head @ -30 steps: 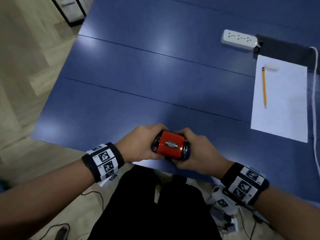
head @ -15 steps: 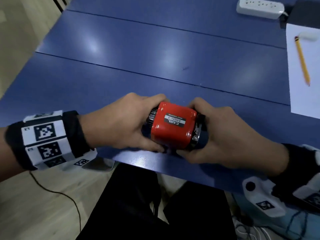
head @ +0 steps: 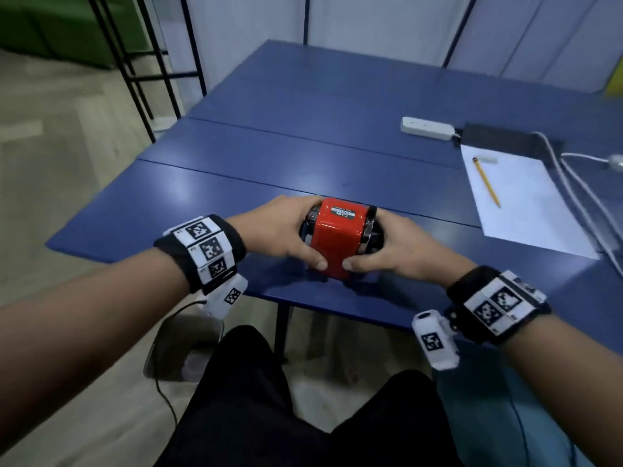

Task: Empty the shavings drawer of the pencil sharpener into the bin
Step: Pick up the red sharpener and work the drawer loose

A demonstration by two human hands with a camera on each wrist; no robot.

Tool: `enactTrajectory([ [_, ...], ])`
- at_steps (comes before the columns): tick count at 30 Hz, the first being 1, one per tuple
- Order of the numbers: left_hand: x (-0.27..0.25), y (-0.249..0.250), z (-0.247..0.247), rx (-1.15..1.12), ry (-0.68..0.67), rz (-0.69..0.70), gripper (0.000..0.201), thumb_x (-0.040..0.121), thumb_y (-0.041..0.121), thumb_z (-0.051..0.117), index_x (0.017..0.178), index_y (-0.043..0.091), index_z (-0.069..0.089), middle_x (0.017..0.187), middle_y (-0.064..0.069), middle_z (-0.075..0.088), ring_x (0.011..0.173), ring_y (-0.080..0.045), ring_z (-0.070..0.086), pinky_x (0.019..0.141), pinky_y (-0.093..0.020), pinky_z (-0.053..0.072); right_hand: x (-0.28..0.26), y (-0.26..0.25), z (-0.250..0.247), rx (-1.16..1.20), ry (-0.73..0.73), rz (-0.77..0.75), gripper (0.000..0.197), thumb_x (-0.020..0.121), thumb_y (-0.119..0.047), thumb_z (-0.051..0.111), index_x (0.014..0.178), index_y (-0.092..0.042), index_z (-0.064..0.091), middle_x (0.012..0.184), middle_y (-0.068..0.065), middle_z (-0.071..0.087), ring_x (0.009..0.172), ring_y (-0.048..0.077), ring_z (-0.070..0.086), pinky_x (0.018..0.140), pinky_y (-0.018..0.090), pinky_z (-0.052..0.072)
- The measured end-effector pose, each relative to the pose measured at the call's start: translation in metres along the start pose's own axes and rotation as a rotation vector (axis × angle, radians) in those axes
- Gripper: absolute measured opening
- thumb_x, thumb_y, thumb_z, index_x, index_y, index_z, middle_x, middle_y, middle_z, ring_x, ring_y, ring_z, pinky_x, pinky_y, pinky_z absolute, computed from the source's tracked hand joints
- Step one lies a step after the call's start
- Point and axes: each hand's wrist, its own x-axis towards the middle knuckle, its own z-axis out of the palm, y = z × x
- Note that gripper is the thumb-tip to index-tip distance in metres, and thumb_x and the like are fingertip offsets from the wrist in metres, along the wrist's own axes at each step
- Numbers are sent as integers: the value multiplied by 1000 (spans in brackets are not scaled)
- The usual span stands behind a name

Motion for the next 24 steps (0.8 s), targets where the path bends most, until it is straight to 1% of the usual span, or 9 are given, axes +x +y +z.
enactTrajectory([
  [3, -4, -4, 2, 43, 2, -49, 98, 61, 45, 100, 146, 29, 54, 128, 14, 72, 115, -9, 68, 104, -33, 54, -15, -3, 12, 29, 75, 18, 92, 66, -42, 102, 146, -37, 56, 129, -16, 74, 114, 2, 72, 106, 39, 58],
  [7, -12, -11, 2, 84, 43, -132, 89, 61, 55, 96, 138, 27, 59, 123, 10, 73, 110, -13, 71, 100, -39, 57, -32, -1, 33, 138, 188, 80, 95, 54, -54, 98, 138, -32, 57, 134, -10, 71, 117, 9, 73, 106, 46, 59],
  [10, -24, -5, 6, 122, 218, -221, 90, 64, 54, 96, 136, 20, 54, 127, 2, 58, 111, -15, 61, 96, -36, 54, -40, -7, 44, 207, 264, 110, 116, 53, -59, 99, 151, -33, 43, 151, -7, 59, 132, 14, 66, 113, 46, 55],
  [12, -38, 2, 15, 104, 404, -253, 69, 69, 50, 94, 116, 19, 55, 110, 2, 61, 95, -18, 61, 86, -40, 56, -42, -15, 47, 215, 324, 106, 126, 58, -58, 100, 161, -32, 32, 161, -6, 50, 143, 17, 56, 119, 47, 49],
  [13, -44, 5, 20, 66, 443, -269, 57, 73, 47, 92, 107, 19, 56, 99, 2, 65, 86, -18, 63, 82, -41, 57, -42, -19, 46, 203, 362, 96, 127, 61, -57, 100, 163, -32, 29, 163, -6, 48, 146, 18, 53, 120, 47, 46],
  [15, -53, 10, 29, -15, 367, -297, 44, 80, 44, 89, 105, 19, 63, 94, 5, 71, 84, -13, 68, 83, -39, 60, -37, -29, 42, 153, 425, 69, 123, 65, -58, 99, 163, -31, 29, 160, -3, 50, 144, 16, 52, 119, 41, 44],
  [18, -56, 10, 39, -50, 258, -271, 63, 83, 45, 87, 135, 20, 64, 123, 5, 73, 104, -13, 70, 96, -34, 60, -26, -44, 33, 49, 433, 41, 110, 70, -55, 97, 159, -27, 40, 145, -7, 56, 127, 8, 54, 106, 26, 42],
  [20, -57, 10, 41, -78, 256, -267, 71, 84, 44, 87, 145, 19, 60, 131, 2, 72, 111, -14, 71, 100, -35, 58, -17, -51, 25, -70, 381, 14, 92, 77, -50, 94, 154, -23, 51, 140, -7, 63, 119, 6, 57, 104, 25, 46],
  [24, -60, 11, 47, -46, 240, -264, 63, 83, 45, 85, 137, 22, 65, 122, 1, 75, 109, -18, 71, 97, -41, 59, -8, -52, 3, -215, 185, -39, 78, 86, -37, 90, 154, -22, 55, 135, -8, 67, 116, 7, 62, 105, 25, 47],
])
